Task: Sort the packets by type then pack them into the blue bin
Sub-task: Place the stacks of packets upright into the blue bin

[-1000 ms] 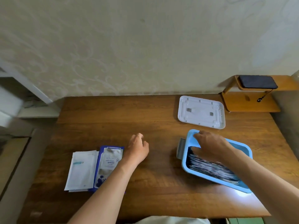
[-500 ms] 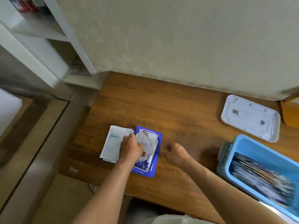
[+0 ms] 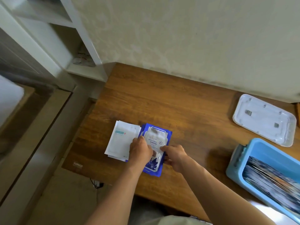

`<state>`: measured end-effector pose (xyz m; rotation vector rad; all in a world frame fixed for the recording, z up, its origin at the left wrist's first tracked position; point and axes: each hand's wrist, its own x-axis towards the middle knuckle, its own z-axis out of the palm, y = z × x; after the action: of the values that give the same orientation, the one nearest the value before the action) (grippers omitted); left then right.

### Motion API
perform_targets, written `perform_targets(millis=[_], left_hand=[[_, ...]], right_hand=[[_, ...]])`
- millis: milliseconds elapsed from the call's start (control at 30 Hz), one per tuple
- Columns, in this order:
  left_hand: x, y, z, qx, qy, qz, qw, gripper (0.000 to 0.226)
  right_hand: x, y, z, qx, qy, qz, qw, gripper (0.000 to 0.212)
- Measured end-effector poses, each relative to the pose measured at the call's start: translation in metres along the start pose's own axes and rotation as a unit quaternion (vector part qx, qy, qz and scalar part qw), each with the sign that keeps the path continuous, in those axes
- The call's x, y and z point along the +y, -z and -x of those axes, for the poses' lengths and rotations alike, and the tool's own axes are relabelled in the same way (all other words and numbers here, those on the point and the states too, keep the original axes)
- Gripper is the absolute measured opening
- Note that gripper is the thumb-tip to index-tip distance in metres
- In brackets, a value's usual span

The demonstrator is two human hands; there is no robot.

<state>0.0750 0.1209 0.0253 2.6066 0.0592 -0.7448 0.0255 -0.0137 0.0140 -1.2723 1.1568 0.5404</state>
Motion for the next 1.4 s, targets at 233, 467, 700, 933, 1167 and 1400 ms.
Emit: perform_targets(millis=[233,467,700,933,1167,1400], left_hand=[[0.001,0.000,-0.002,-0.014,-0.008,-0.012,1.000,0.032],[0.005,-0.002,-0.002,-0.028,-0.015,-0.022,0.999,0.032],[0.003,-0.001,0.000,-0.044,-0.009,0.041,0.998,0.021],[0.013,0.014,0.003,-0.046,0.012,0.194,0.980,0.061],[0.041,0.009,0.012,-0.162,-0.057,0.358,0.918,0.023],[0.059,-0.003,0.021,-0.146,-0.043,0.393,0.907,0.041]], right_hand=[[-0.001,-0.010,-0.006,-0.001,-0.001,0.018,1.000,0.028],[0.001,-0.019,0.000,-0.002,-0.002,-0.044,0.999,0.043],[0.002,-0.011,0.006,-0.018,0.021,-0.095,0.995,0.037],[-0.008,0.031,0.023,-0.096,0.082,-0.147,0.981,0.034],[-0.020,0.068,0.040,-0.121,0.185,-0.131,0.966,0.036],[-0.018,0.080,0.048,-0.126,0.201,-0.136,0.962,0.042]])
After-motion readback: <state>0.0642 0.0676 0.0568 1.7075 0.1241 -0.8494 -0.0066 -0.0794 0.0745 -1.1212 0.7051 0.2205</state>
